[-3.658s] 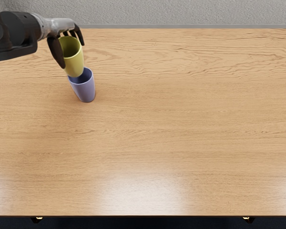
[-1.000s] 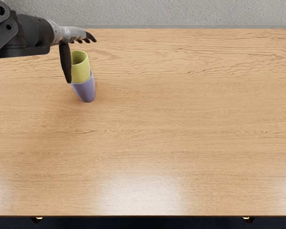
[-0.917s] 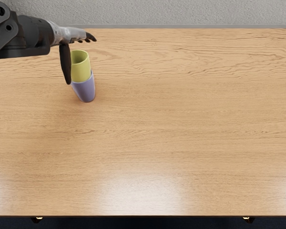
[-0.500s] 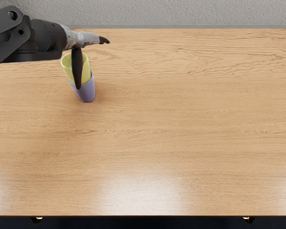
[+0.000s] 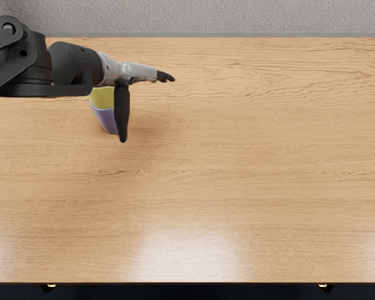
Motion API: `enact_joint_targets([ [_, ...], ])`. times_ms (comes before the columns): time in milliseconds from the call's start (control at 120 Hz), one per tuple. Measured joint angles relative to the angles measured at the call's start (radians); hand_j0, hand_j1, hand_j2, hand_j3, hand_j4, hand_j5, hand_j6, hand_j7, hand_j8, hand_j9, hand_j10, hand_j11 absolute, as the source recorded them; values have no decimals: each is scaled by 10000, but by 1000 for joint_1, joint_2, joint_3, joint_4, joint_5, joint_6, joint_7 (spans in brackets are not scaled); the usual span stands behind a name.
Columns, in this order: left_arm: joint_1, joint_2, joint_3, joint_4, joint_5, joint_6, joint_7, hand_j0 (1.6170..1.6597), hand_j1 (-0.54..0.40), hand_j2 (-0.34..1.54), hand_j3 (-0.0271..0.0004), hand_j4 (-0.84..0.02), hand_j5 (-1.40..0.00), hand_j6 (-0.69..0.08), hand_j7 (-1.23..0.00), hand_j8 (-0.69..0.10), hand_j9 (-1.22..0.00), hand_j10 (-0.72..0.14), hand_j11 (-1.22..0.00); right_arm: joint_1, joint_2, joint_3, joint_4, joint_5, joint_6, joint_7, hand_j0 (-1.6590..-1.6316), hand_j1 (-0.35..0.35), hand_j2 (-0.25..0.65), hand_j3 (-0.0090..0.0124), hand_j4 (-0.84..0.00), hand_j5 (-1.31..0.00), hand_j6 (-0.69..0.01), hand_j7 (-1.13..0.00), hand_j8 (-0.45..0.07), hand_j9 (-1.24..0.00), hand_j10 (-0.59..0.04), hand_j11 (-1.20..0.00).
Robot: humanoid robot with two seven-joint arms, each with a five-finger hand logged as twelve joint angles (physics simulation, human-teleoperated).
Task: Pick up cup and place in cup with left hand
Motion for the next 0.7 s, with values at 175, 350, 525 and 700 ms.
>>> enact_joint_targets([
  [175,21,65,-17,-53,-151,-55,0,16581,3491,7,0,-24,-7,-31,-6,-29,-5,-20,-4,0,0,0,0,0,0,0,-16581,-3205,-48,0,-241,-310,-241,-310,-241,-310,-240,-310],
  [350,50,224,-69,-59,-367,-114,0,16581,3490,5,0,-19,-4,-26,-3,-23,-2,-15,-2,0,0,0,0,0,0,0,-16581,-3204,-48,0,-242,-311,-243,-311,-242,-311,-241,-311],
  [525,105,350,-85,-49,-517,-126,0,16581,3491,5,0,-25,-4,-32,-3,-29,-2,-19,-1,0,0,0,0,0,0,0,-16581,-3204,-48,0,-241,-311,-242,-311,-241,-311,-240,-311],
  [700,136,414,-88,-24,-556,-128,0,16581,3491,4,0,-29,-4,-36,-3,-33,-1,-23,0,0,0,0,0,0,0,0,-16581,-3204,-48,0,-240,-310,-241,-310,-240,-310,-239,-310],
])
